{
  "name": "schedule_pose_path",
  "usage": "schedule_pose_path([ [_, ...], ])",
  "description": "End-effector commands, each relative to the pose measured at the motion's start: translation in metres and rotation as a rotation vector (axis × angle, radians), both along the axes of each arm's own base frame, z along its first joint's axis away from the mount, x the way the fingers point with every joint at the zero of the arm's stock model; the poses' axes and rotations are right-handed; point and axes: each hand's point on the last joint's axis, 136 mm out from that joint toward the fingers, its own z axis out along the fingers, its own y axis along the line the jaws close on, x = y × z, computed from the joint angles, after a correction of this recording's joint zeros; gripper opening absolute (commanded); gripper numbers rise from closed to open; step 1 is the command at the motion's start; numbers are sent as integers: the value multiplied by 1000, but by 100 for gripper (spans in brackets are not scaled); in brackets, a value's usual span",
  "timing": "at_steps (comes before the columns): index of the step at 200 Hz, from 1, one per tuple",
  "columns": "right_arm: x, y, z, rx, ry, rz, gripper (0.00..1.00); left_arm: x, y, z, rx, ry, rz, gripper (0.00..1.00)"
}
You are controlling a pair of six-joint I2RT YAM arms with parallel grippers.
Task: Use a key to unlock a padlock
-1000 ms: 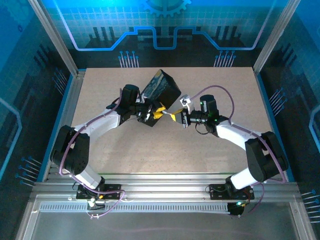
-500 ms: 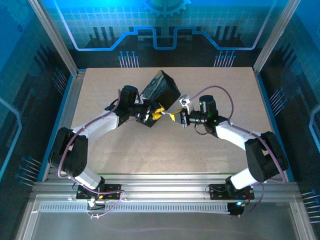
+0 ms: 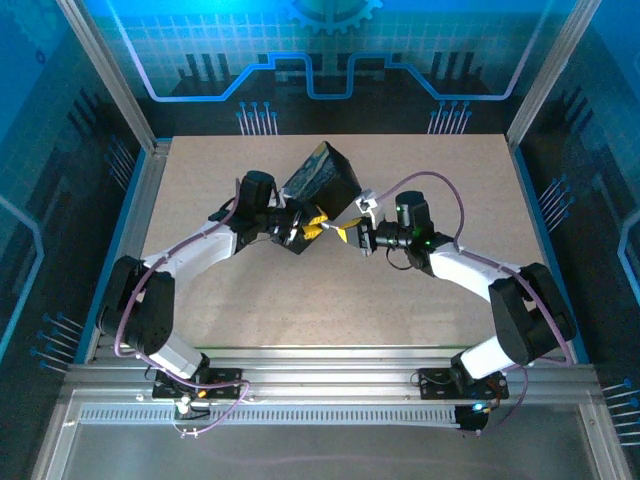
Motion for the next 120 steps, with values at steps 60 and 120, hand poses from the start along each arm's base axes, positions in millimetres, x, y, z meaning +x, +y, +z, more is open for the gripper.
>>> schedule_pose_path([
  [60, -4, 30, 29, 53, -231, 19, 0, -22, -22, 22, -41, -32, -119, 0],
  [120, -31, 51, 44, 106, -316, 134, 0, -24, -23, 17, -48, -22, -137, 0],
])
